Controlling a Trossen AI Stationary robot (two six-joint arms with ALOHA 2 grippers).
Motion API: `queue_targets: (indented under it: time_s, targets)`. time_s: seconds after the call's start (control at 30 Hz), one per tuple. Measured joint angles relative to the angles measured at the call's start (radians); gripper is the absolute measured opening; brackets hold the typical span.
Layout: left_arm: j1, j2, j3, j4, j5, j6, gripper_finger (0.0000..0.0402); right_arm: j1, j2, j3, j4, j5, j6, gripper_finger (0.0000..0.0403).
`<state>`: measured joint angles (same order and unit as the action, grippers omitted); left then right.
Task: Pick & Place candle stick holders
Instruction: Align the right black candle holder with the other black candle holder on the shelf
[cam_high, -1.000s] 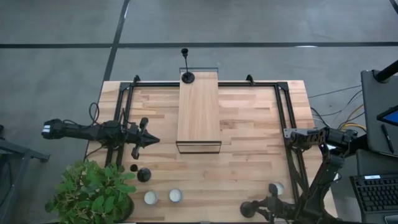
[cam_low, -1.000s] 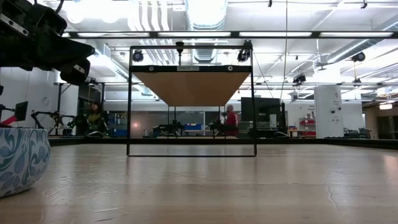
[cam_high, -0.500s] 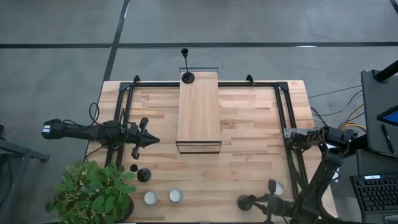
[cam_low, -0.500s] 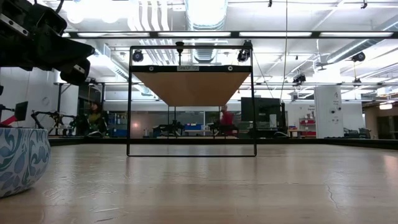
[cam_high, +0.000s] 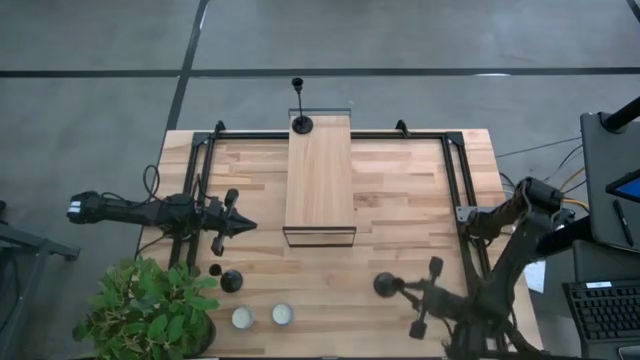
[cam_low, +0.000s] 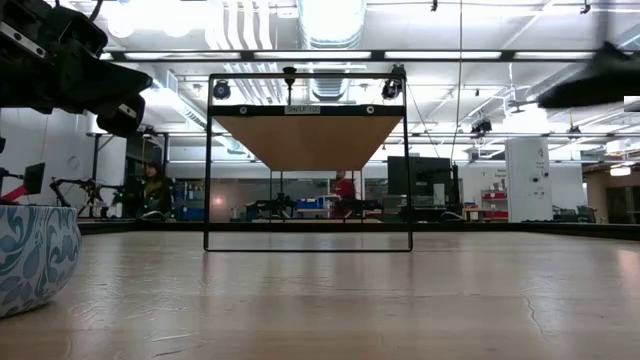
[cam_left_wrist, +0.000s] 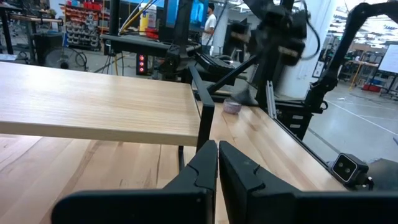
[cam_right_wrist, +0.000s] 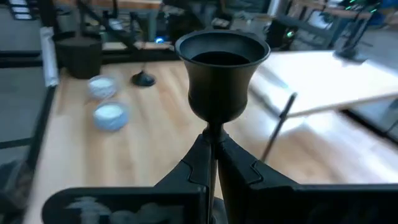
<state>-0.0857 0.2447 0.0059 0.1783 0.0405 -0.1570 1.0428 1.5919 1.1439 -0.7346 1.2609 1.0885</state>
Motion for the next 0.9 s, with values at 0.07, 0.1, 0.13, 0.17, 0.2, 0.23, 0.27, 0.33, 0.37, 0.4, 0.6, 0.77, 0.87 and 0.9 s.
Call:
queue_targets:
  time_s: [0.07,0.1,0.13,0.17,0.2,0.23,0.27,0.33,0.37,0.4,0.6,0.77,0.87,0.9]
  targets:
    - [0.0,0.0,0.0,0.0,0.0,0.0,0.0014,-0.038,-0.05,0.0,0.0,0.0,-0.07,0.0011]
    - [0.0,0.0,0.0,-0.001,0.0,0.0,0.0014,-0.054,-0.075,0.0,0.001,0.0,-0.106,0.0011]
    - [0.0,0.0,0.0,-0.001,0.0,0.0,0.0014,-0.072,-0.102,0.0,0.001,0.0,-0.14,0.0011]
    - [0.0,0.0,0.0,-0.001,0.0,0.0,0.0014,-0.092,-0.131,0.0,0.001,0.0,-0.172,0.0011]
    - [0.0,0.0,0.0,-0.002,0.0,0.0,0.0014,-0.112,-0.16,0.0,0.003,0.0,-0.2,0.0011]
    - [0.0,0.0,0.0,-0.002,0.0,0.0,0.0014,-0.131,-0.188,0.0,0.005,0.0,-0.228,0.0011]
    - [0.0,0.0,0.0,-0.002,0.0,0.0,0.0014,-0.15,-0.218,0.0,0.005,-0.001,-0.254,0.0011]
    - [0.0,0.0,0.0,-0.002,0.0,0.0,0.0014,-0.191,-0.277,0.0,0.008,-0.005,-0.29,0.0011]
    - [0.0,0.0,0.0,-0.002,0.0,0.0,0.0014,-0.213,-0.306,0.0,0.008,-0.009,-0.307,0.0011]
    - [0.0,0.0,0.0,-0.002,0.0,0.0,0.0014,-0.236,-0.336,0.0,0.009,-0.018,-0.325,0.0011]
    - [0.0,0.0,0.0,-0.001,0.0,0.0,0.0014,-0.413,-0.508,0.0,0.081,-0.206,-0.463,0.0011]
    - [0.0,0.0,0.0,-0.001,0.0,0.0,0.0014,-0.596,-0.599,-0.001,0.273,-0.455,-0.659,0.0011]
    - [0.0,0.0,0.0,0.0,0.0,0.0,0.0014,-0.711,-0.626,-0.001,0.379,-0.605,-0.732,0.0011]
    - [0.0,0.0,0.0,0.0,0.0,0.0,0.0014,-0.747,-0.63,-0.001,0.403,-0.648,-0.749,0.0011]
